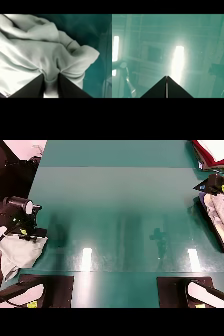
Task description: Fold the shirts.
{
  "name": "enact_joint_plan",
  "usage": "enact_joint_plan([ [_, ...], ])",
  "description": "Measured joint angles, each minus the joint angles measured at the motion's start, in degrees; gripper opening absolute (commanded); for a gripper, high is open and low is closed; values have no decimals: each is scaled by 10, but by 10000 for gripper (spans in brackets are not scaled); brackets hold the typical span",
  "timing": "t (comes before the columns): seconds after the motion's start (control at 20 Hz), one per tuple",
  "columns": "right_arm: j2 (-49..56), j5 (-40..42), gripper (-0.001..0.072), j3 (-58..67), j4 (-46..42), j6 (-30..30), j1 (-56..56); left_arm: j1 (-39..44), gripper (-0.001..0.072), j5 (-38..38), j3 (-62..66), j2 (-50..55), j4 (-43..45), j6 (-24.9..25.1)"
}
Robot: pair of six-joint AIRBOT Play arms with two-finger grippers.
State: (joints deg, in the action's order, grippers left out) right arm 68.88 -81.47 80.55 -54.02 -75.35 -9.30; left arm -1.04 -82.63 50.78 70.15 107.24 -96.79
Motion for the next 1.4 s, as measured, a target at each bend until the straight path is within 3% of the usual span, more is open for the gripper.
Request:
enact_joint_plan([
  [0.2, 0, 7, 16, 14, 0, 0, -1, 42, 31, -14, 114, -33, -3, 12],
  [0.6, 0, 24, 15, 76, 0, 0, -1, 217, 30, -146, 520, -67, -54, 48],
  [0.85, 0, 27, 16, 87, 0, 0, -1, 305, 31, -117, 622, -38, -122, 75],
  [1.1, 0, 19, 15, 89, 0, 0, -1, 330, 34, -70, 641, 87, -302, 128],
  [1.15, 0, 16, 15, 89, 0, 0, -1, 332, 229, -54, 642, 120, -348, 140],
  [1.2, 0, 12, 16, 89, 0, 0, -1, 334, 660, -38, 643, 150, -386, 149],
  [1.25, 0, 10, 15, 89, 0, 0, -1, 334, 685, -23, 644, 180, -419, 157],
  [1.4, 0, 3, 16, 89, 0, 0, -1, 326, 664, -12, 646, 241, -457, 167],
])
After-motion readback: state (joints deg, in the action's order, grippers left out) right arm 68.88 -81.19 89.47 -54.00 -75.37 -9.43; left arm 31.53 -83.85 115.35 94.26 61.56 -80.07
